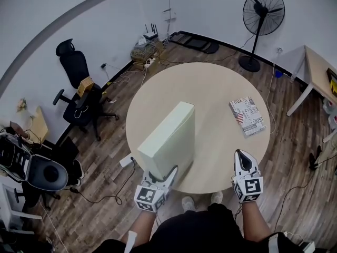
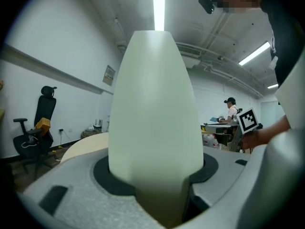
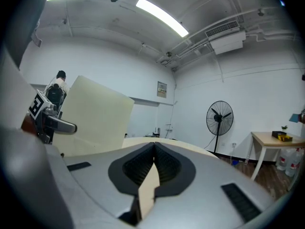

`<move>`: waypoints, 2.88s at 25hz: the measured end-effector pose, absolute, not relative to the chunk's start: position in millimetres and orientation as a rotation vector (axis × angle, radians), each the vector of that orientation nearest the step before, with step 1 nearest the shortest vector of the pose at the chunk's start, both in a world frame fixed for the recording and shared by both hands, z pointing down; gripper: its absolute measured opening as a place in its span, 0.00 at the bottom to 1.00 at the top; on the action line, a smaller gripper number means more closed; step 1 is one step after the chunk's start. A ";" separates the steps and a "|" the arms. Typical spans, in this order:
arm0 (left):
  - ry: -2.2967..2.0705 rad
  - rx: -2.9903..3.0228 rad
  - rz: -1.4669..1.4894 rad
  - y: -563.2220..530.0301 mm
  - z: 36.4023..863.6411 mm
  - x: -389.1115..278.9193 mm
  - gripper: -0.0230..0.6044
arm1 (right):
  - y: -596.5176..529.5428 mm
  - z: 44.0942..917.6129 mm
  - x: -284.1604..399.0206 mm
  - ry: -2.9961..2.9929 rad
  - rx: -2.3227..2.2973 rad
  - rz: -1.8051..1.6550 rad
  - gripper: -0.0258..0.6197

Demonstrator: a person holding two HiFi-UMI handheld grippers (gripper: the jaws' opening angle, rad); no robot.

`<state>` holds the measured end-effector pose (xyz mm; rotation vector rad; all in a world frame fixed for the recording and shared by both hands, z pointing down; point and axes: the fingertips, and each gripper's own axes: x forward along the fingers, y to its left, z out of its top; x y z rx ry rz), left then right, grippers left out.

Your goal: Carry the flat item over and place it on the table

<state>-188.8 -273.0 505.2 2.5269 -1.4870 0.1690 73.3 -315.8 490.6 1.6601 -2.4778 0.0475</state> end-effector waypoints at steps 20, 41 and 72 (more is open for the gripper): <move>-1.225 2.202 -0.048 -316.1 556.1 -133.5 0.46 | -359.0 522.6 118.6 -2.465 1.537 0.141 0.04; -0.742 1.851 -0.152 -328.9 641.2 -72.4 0.46 | -357.8 542.9 139.3 -2.419 1.539 0.207 0.04; -1.079 1.596 0.368 -350.6 730.8 -119.1 0.75 | -357.3 554.2 134.4 -2.446 1.477 0.239 0.04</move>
